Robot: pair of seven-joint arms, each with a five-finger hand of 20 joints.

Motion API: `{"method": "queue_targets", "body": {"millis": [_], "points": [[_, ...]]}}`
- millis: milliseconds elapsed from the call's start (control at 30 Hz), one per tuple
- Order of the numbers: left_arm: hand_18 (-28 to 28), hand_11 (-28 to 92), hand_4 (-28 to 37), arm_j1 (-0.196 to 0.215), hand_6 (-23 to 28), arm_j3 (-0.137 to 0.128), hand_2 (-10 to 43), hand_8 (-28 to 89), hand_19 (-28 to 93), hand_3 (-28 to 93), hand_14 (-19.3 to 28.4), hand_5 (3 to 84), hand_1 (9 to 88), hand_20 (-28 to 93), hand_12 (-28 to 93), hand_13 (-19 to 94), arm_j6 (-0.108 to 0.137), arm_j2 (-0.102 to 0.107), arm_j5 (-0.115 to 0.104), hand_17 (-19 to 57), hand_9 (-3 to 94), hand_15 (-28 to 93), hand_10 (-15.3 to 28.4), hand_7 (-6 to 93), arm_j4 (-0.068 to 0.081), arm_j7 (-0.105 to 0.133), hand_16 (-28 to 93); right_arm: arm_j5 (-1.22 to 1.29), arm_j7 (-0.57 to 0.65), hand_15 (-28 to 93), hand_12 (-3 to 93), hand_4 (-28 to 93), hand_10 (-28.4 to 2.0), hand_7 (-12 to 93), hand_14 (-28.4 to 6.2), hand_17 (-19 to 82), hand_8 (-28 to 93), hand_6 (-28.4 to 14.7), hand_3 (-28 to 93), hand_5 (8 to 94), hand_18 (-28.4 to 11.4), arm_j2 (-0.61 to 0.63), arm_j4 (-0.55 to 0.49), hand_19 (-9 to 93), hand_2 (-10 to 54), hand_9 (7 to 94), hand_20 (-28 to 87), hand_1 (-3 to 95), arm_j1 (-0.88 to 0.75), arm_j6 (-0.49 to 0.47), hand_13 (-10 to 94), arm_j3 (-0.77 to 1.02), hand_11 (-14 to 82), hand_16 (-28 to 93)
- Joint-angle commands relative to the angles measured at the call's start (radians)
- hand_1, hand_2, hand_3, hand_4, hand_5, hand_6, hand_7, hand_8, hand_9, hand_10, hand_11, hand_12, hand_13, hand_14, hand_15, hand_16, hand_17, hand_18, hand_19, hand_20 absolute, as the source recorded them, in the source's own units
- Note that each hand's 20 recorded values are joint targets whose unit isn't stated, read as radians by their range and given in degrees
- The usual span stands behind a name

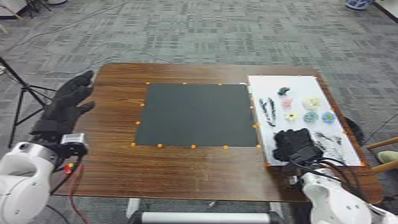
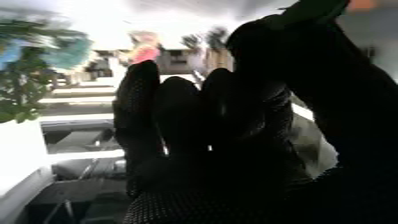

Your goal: Arrange flowers

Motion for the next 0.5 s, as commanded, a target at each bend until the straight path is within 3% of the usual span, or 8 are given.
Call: {"method": "queue_targets", "body": {"millis": [33, 133, 167, 267, 300, 367, 433, 500], "points": [[17.2, 12, -28.3, 0.047, 1.0, -0.059, -9.2, -12, 35, 65, 7.8, 14.2, 26.6, 10, 20, 0, 0.000, 0.019, -0.006, -17.6, 7.5, 27, 6.2, 21.9, -0.023, -0.012, 0, 0.021, 0.050, 85, 64.7, -16, -10.8, 65, -12.1, 28, 26, -2.6, 89, 73.8, -21.4, 0.019, -0.013, 80, -9.5, 79.2, 49, 37.8, 0.243, 0.158, 67, -0.128, 70.4, 45], [17.2, 12, -28.3, 0.089, 1.0, -0.111, -9.2, -12, 35, 65, 7.8, 14.2, 26.7, 10, 20, 0, -0.012, 0.012, -0.003, -17.6, 7.5, 27, 6.2, 22.0, -0.031, -0.014, 0, 0.076, 0.057, 85, 64.9, -15, -10.7, 64, -12.1, 28, 26, -2.6, 89, 74.2, -21.6, -0.021, 0.003, 80, -9.5, 79.5, 49, 37.5, 0.425, 0.198, 68, -0.271, 70.4, 45], [17.2, 12, -28.3, 0.101, 1.0, -0.132, -9.2, -12, 35, 65, 7.8, 14.2, 26.6, 10, 20, 0, -0.026, 0.009, -0.003, -17.6, 7.5, 27, 6.2, 21.9, -0.031, -0.017, 0, 0.104, 0.055, 85, 65.0, -15, -10.7, 64, -12.1, 28, 26, -2.6, 88, 74.3, -21.6, -0.051, 0.008, 80, -9.5, 79.5, 49, 37.4, 0.476, 0.193, 68, -0.309, 70.4, 45], [17.0, 11, -28.3, 0.112, 1.1, -0.172, -9.4, -12, 34, 65, 7.6, 14.2, 26.5, 10, 20, -1, -0.059, 0.009, -0.024, -17.7, 7.4, 26, 6.1, 21.8, -0.027, -0.033, 0, 0.121, 0.082, 85, 65.0, -15, -10.7, 64, -12.1, 29, 27, -2.5, 88, 74.6, -21.8, -0.158, 0.063, 81, -9.5, 79.6, 49, 37.5, 0.646, 0.214, 69, -0.467, 70.4, 45], [17.0, 11, -28.3, 0.112, 1.1, -0.177, -9.5, -12, 34, 65, 7.5, 14.2, 26.6, 10, 20, -1, -0.055, 0.014, -0.039, -17.7, 7.4, 26, 6.2, 21.8, -0.029, -0.038, 0, 0.132, 0.089, 85, 65.0, -14, -10.7, 64, -12.0, 29, 27, -2.6, 88, 74.7, -21.8, -0.212, 0.087, 81, -9.5, 79.7, 49, 37.4, 0.668, 0.197, 69, -0.480, 70.4, 45], [17.0, 11, -28.3, 0.105, 1.2, -0.173, -9.5, -12, 34, 65, 7.6, 14.4, 26.7, 10, 20, -1, -0.062, 0.029, -0.082, -17.7, 7.5, 26, 6.2, 21.7, -0.024, -0.024, 0, 0.138, 0.109, 85, 64.9, -14, -10.6, 64, -12.0, 29, 27, -2.6, 88, 74.8, -21.9, -0.301, 0.134, 81, -9.5, 79.8, 49, 37.3, 0.705, 0.181, 69, -0.509, 70.4, 45], [17.0, 11, -28.3, 0.084, 1.2, -0.167, -9.5, -12, 34, 65, 7.7, 14.6, 26.8, 10, 20, -1, -0.091, 0.043, -0.071, -17.7, 7.6, 26, 6.3, 21.2, -0.016, -0.035, 0, 0.152, 0.135, 85, 64.9, -14, -10.7, 63, -12.1, 29, 27, -2.6, 88, 75.0, -22.0, -0.380, 0.177, 81, -9.5, 79.8, 49, 37.3, 0.739, 0.161, 69, -0.535, 70.4, 45], [16.9, 11, -28.3, 0.089, 1.2, -0.182, -9.5, -11, 34, 65, 7.7, 14.6, 26.7, 10, 21, -1, -0.121, 0.046, -0.073, -17.7, 7.6, 25, 6.3, 20.7, -0.018, -0.036, 0, 0.163, 0.150, 85, 64.9, -13, -10.7, 63, -12.1, 29, 27, -2.6, 88, 75.1, -22.2, -0.449, 0.218, 81, -9.5, 79.9, 49, 37.2, 0.785, 0.150, 69, -0.577, 70.4, 45]]}}
